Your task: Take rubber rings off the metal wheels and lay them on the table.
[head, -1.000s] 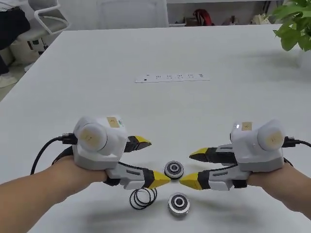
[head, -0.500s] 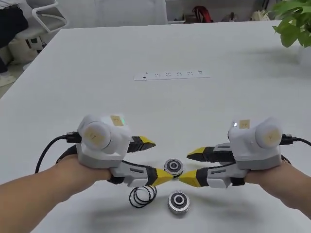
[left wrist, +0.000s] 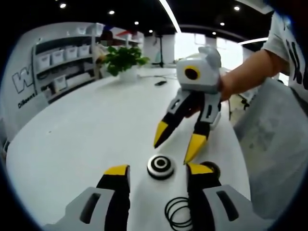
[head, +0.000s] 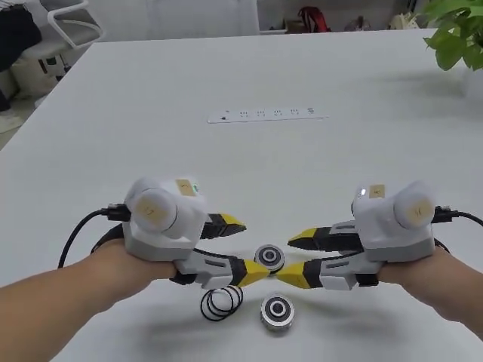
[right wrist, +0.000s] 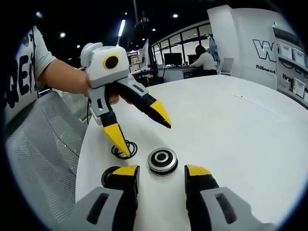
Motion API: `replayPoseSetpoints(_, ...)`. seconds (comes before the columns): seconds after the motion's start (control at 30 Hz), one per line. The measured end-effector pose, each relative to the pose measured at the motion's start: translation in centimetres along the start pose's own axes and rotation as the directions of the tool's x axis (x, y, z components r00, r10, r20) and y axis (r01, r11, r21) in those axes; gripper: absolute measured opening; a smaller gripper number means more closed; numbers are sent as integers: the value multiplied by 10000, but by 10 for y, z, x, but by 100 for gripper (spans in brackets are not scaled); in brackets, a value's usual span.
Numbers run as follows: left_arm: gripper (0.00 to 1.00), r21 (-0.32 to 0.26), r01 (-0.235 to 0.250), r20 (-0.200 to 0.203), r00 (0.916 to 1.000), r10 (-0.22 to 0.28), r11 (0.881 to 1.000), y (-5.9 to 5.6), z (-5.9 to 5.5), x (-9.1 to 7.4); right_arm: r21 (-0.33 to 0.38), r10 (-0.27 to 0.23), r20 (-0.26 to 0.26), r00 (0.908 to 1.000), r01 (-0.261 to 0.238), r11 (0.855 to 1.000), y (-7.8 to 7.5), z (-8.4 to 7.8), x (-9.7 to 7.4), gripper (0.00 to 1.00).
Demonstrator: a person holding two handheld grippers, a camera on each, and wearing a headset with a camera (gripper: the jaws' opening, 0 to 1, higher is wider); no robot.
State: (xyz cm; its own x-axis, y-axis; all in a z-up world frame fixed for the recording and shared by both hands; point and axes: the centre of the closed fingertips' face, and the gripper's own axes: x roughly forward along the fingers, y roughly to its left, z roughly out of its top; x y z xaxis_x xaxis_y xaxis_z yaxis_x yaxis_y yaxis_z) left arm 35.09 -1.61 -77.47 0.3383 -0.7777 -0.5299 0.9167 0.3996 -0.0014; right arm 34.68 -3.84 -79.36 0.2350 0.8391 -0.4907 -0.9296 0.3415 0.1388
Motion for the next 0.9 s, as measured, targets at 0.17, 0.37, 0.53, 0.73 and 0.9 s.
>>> replayPoseSetpoints(0.17, 45, 48, 50, -58, 10000, -50, 10000, -1, -1, 2, -19, 28, -26, 10000, -28, 10000, 1, -1, 1, 34)
replayPoseSetpoints(0.37, 43, 32, 69, -97, 9999, -69, 10000, -1, -2, 4, -11, 46, -49, 10000, -46, 10000, 1, -2, 2, 34)
replayPoseSetpoints(0.53, 40, 45, 207, -142, 9997, -207, 9998, -6, -2, 7, 15, 34, -33, 10000, -34, 10000, 1, -2, 2, 33)
replayPoseSetpoints(0.73, 37, 79, 276, -176, 9995, -274, 9996, -7, -2, 9, 43, 58, -21, 10000, -58, 10000, 1, -2, 2, 33)
replayPoseSetpoints(0.9, 34, 108, 303, -207, 9993, -301, 9995, -8, -2, 11, 49, 97, -23, 10000, -97, 9999, 2, -2, 1, 32)
